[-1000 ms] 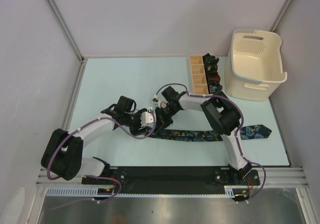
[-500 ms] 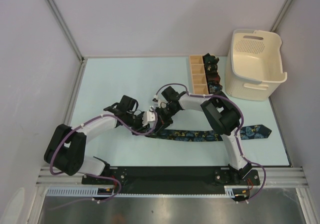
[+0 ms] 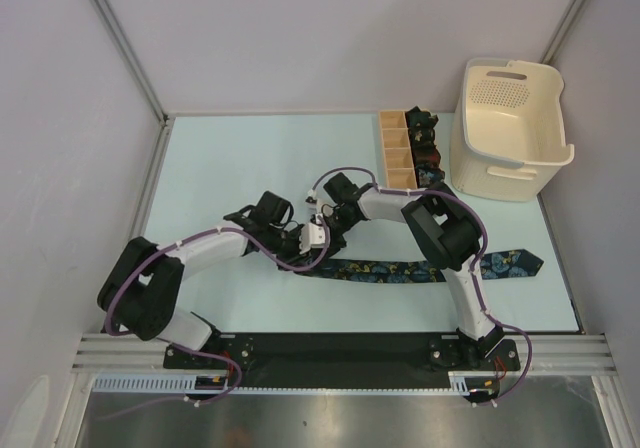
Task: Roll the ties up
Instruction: Roll the tie at the center of the board.
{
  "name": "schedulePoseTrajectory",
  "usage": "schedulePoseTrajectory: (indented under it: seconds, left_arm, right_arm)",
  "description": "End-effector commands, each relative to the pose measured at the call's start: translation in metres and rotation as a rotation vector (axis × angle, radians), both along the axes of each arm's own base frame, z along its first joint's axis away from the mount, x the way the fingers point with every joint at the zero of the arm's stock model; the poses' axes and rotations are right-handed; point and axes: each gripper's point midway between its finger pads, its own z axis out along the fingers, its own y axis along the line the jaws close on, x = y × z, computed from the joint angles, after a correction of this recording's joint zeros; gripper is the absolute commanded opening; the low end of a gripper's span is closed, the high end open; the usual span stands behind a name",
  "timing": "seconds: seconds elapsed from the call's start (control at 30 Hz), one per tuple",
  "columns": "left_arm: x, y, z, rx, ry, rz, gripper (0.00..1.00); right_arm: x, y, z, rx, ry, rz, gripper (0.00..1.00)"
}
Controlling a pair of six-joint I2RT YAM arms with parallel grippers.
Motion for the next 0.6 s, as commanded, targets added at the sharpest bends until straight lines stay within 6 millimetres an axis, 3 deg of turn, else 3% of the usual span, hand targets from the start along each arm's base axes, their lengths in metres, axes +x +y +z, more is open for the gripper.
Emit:
schedulePoseTrajectory:
  seconds: [0.0, 0.1, 0.33, 0.57]
  left_arm:
    - [0.006, -0.009, -0.003, 0.026, -0.037, -0.004, 0.36]
    - [0.002, -0.008, -0.01, 0.068, -0.048, -0.014, 0.34]
    - [-0.003, -0.002, -0.02, 0.123, -0.033, -0.014, 0.33]
    - [-0.001, -0.003, -0.025, 0.147, -0.009, -0.008, 0.33]
  right_arm:
    - [0.004, -0.003, 0.003, 0.006, -0.03, -0.017, 0.0]
    - [0.007, -0.006, 0.013, 0.046, 0.011, -0.044, 0.0]
    - [0.011, -0.016, 0.051, 0.13, 0.052, -0.094, 0.17]
    - [0.005, -0.029, 0.058, 0.138, 0.047, -0.096, 0.24]
